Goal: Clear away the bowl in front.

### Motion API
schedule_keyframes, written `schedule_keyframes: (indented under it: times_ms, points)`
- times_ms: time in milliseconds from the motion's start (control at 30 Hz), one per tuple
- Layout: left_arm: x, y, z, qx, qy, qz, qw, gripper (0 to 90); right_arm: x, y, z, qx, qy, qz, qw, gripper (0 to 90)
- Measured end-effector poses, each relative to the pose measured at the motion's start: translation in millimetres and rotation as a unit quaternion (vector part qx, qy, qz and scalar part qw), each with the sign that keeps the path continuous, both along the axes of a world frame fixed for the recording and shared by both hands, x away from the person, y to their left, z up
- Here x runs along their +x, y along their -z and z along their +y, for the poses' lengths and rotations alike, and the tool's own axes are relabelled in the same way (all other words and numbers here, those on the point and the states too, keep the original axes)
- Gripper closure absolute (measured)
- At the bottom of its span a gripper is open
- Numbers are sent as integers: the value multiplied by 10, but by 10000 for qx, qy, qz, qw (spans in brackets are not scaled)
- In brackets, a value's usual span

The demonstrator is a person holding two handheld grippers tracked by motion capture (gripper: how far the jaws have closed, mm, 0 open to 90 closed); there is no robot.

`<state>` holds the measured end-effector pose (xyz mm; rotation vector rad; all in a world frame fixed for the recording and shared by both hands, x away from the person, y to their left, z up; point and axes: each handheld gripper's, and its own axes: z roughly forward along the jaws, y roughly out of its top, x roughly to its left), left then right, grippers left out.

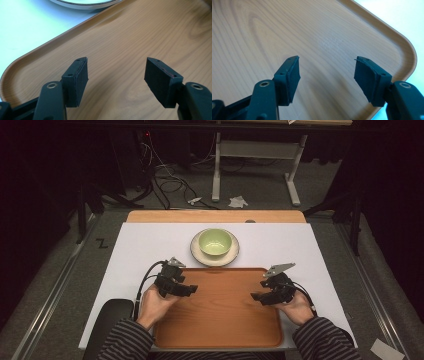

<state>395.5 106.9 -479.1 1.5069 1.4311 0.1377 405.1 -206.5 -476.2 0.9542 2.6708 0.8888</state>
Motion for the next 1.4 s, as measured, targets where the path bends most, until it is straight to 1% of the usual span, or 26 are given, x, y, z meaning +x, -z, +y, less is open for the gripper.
schedule_keyframes:
  times_ms: [33,67,100,167,200,233,267,300,333,400,433,467,533,567,633,667,700,767,800,933,1033,1167,1367,1400]
  points:
    - [0,0,0,0,0,0,10000,377,1,-4,1,-14,-10,10,10000,389]
    - [-6,-22,2,-85,54,-57,9999,390,-2,-2,4,-18,-38,-14,10000,389]
    - [-6,-22,2,-85,54,-57,9999,401,-2,-2,4,-18,-38,-14,10000,389]
    - [-37,-77,-15,-178,119,-173,9996,406,-28,-5,17,-91,-100,-39,9999,389]
    - [-48,-90,-23,-167,146,-229,9995,404,-39,-6,22,-68,-94,-34,9999,389]
    - [-48,-90,-23,-167,146,-229,9995,401,-45,-8,23,-60,-99,-40,9999,389]
    - [-65,-112,-37,-154,179,-280,9993,401,-45,-8,23,-60,-99,-40,9999,389]
    - [-74,-129,-49,-154,189,-287,9993,396,-49,-12,20,-80,-145,-70,9998,390]
    - [-77,-142,-56,-146,211,-266,9993,390,-52,-14,18,-72,-162,-78,9998,390]
    - [-55,-153,-70,-121,185,-139,9997,356,-49,-14,19,-58,-194,-68,9998,391]
    - [-29,-154,-73,-116,207,-45,9997,356,-49,-14,19,-58,-194,-68,9998,391]
    - [-6,-156,-72,-107,228,4,9997,359,-44,-9,22,-49,-201,-42,9998,392]
    - [33,-165,-77,-187,246,89,9995,372,-33,-4,25,-52,-214,-31,9998,393]
    - [44,-170,-80,-181,272,100,9994,372,-35,-4,27,-69,-195,-10,9998,393]
    - [46,-195,-97,-211,289,76,9993,369,-33,1,20,-78,-204,-40,9998,394]
    - [40,-212,-99,-191,335,48,9992,369,-33,1,20,-78,-204,-40,9998,394]
    - [34,-227,-109,-233,314,19,9992,367,-43,-2,24,-56,-145,-6,9999,394]
    - [19,-265,-117,-223,383,-45,9990,363,-48,-3,28,-71,-131,8,9999,395]
    - [18,-279,-124,-250,384,-56,9989,362,-45,-1,27,-108,-173,-1,9998,395]
    - [56,-294,-146,-245,401,-35,9989,357,-38,13,43,-141,-189,26,9997,395]
    - [92,-312,-170,-176,455,-55,9988,356,-45,8,46,-143,-200,7,9997,397]
    - [126,-351,-216,-248,442,-79,9987,355,-48,8,43,-137,-169,30,9998,397]
    - [168,-388,-263,-257,468,-110,9985,351,-54,3,40,-154,-228,8,9996,398]
    - [181,-395,-275,-309,416,-104,9986,350,-51,2,38,-145,-217,9,9997,399]
